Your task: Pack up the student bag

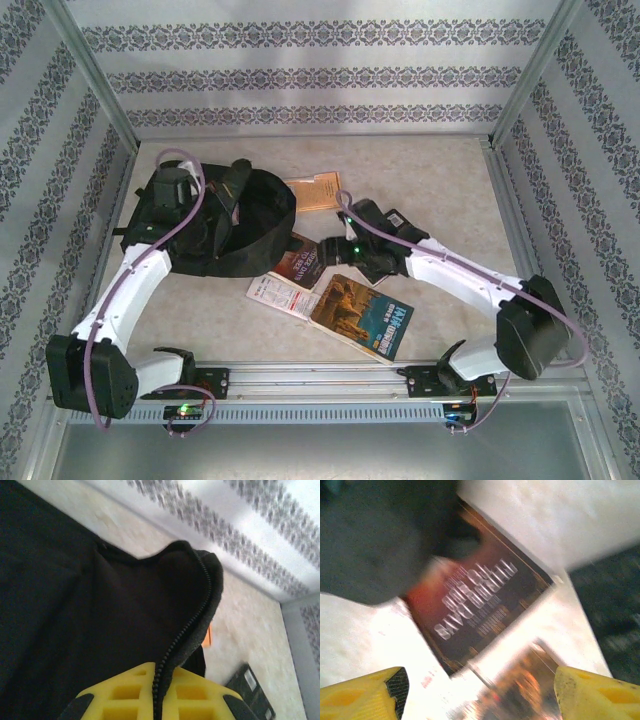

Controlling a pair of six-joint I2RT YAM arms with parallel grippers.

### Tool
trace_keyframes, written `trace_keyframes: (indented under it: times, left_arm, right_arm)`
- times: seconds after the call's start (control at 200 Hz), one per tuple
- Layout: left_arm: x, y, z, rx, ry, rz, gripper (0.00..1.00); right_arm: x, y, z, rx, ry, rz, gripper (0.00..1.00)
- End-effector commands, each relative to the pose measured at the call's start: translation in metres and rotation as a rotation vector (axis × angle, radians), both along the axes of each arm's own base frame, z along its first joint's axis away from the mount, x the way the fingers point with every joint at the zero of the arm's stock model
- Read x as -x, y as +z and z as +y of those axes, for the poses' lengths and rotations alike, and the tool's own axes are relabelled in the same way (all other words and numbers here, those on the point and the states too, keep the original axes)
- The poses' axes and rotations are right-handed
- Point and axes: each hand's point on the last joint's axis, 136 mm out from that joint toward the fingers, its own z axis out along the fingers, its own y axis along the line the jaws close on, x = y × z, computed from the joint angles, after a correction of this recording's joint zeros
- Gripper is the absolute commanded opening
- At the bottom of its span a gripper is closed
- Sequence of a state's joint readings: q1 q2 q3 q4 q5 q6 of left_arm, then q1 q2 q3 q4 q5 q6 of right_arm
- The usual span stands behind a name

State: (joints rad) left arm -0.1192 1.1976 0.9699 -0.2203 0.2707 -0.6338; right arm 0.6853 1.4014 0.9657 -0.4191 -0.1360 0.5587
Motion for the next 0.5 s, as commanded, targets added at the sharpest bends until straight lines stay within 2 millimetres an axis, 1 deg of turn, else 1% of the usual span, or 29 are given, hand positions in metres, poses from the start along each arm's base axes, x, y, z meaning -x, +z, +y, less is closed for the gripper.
trace_keyframes:
  times: [0.0,0.05,0.09,0.15,0.19,0.25,0.29,0.32,0.36,0.44,0.495]
  left_arm:
    - [0.010,-0.006,-0.025,-0.009,-0.120,0.010,0.22]
    - [0.016,-0.012,-0.029,-0.038,-0.147,0.029,0.35]
    - [0.021,-0.014,-0.032,-0.075,-0.171,0.037,0.42]
    - [0.030,-0.013,-0.036,-0.128,-0.201,0.040,0.50]
    - [0.035,-0.011,-0.040,-0.161,-0.220,0.037,0.54]
    - [0.042,-0.006,-0.046,-0.191,-0.249,0.029,0.58]
    - [0.046,-0.004,-0.048,-0.211,-0.260,0.032,0.59]
    - [0.050,-0.003,-0.049,-0.214,-0.263,0.033,0.60]
    - [0.054,-0.002,-0.049,-0.206,-0.263,0.035,0.61]
    - [0.066,-0.006,-0.046,-0.190,-0.248,0.057,0.63]
    - [0.076,-0.013,-0.040,-0.172,-0.217,0.091,0.63]
  right_arm:
    - [0.021,-0.022,-0.031,0.122,-0.014,0.024,0.68]
    - [0.028,-0.030,-0.032,0.132,-0.002,0.051,0.66]
    - [0.031,-0.037,-0.037,0.164,-0.017,0.069,0.65]
    - [0.032,-0.043,-0.045,0.194,-0.049,0.081,0.66]
    - [0.032,-0.045,-0.044,0.183,-0.051,0.086,0.66]
    - [0.035,-0.044,-0.031,0.131,-0.002,0.099,0.66]
    - [0.041,-0.042,-0.015,0.093,0.068,0.120,0.66]
    - [0.045,-0.037,-0.003,0.074,0.127,0.119,0.67]
    - [0.051,-0.035,0.008,0.094,0.195,0.110,0.67]
    - [0.061,-0.038,0.023,0.171,0.294,0.085,0.67]
    - [0.076,-0.042,0.037,0.185,0.375,0.103,0.66]
